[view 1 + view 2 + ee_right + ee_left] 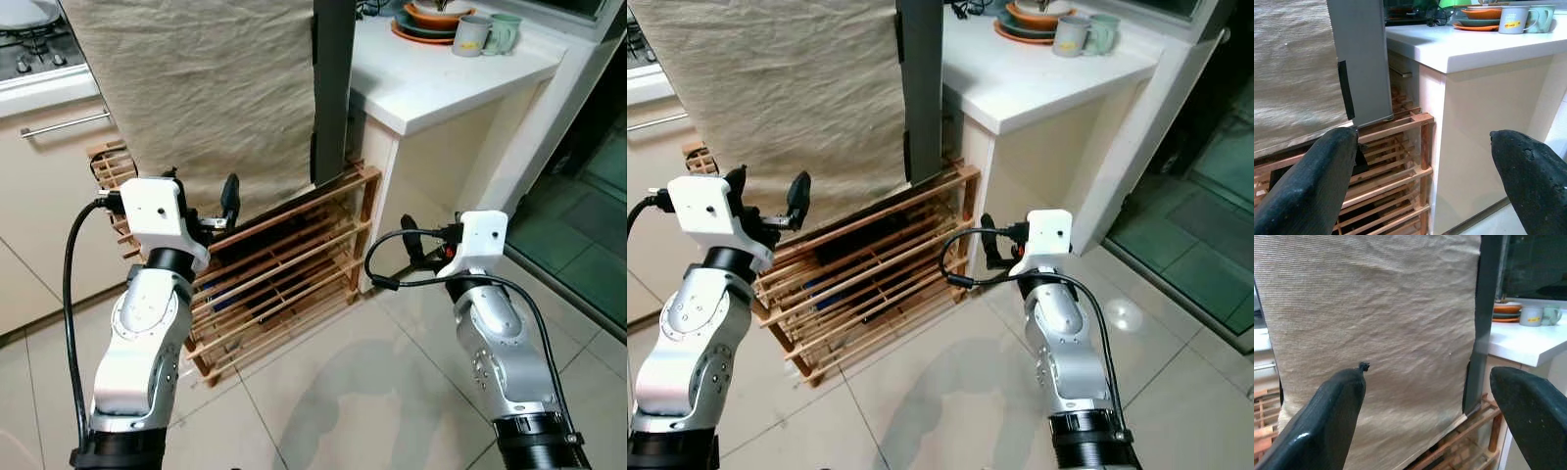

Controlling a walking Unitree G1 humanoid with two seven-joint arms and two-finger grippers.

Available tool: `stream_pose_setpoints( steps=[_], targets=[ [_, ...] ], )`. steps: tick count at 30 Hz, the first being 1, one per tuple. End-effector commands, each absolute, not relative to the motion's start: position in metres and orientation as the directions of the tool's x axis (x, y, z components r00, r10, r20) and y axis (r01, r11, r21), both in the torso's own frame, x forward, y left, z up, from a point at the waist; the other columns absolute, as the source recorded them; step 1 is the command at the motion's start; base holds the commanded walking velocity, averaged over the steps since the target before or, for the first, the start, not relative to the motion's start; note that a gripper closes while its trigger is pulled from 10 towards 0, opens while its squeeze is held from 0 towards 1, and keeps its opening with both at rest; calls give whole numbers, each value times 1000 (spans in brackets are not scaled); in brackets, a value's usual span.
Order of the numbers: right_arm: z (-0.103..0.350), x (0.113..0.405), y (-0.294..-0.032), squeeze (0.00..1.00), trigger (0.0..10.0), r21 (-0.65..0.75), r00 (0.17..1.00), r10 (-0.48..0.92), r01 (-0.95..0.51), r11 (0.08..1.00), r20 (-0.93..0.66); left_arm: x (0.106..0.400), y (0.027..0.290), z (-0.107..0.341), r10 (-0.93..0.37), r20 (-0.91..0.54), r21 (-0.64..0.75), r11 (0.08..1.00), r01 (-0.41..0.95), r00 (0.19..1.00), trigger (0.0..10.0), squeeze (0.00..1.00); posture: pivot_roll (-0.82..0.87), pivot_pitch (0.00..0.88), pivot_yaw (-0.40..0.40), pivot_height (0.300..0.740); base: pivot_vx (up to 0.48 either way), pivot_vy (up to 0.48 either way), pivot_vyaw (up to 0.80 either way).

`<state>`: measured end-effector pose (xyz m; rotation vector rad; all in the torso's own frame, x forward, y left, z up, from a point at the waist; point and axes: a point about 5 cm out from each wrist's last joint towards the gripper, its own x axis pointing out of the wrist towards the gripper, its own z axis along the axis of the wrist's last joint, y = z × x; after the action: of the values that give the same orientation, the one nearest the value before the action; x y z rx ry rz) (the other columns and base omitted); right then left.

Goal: Restocking fridge

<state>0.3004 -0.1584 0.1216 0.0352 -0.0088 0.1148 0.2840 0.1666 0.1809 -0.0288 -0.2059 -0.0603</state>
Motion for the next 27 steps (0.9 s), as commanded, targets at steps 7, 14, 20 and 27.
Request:
stream_pose_setpoints(
  steps=[7, 14, 20, 27],
  targets=[
    [134, 298, -153, 0, 10000, 1, 985, 155, -155, 988, 71, 308, 169, 185, 3, 168, -23, 1000, 1, 986, 10000, 0, -61, 0, 20, 740, 185, 0, 215],
    [139, 301, -144, 0, 10000, -4, 976, 196, -196, 981, 97, 315, 156, 183, -43, 152, -8, 999, 45, 987, 10000, 0, -73, 0, 34, 740, 463, 0, 254],
    [138, 302, -145, 0, 10000, 15, 981, 167, -169, 985, 95, 321, 148, 185, -81, 143, 46, 996, 75, 986, 10000, 0, -72, 0, 46, 740, 147, 0, 0],
    [140, 300, -139, 0, 10000, 11, 975, 189, -191, 981, 117, 329, 148, 199, -67, 196, -5, 998, 69, 978, 10000, 0, -77, 0, 60, 740, 0, 0, 82]
  ],
)
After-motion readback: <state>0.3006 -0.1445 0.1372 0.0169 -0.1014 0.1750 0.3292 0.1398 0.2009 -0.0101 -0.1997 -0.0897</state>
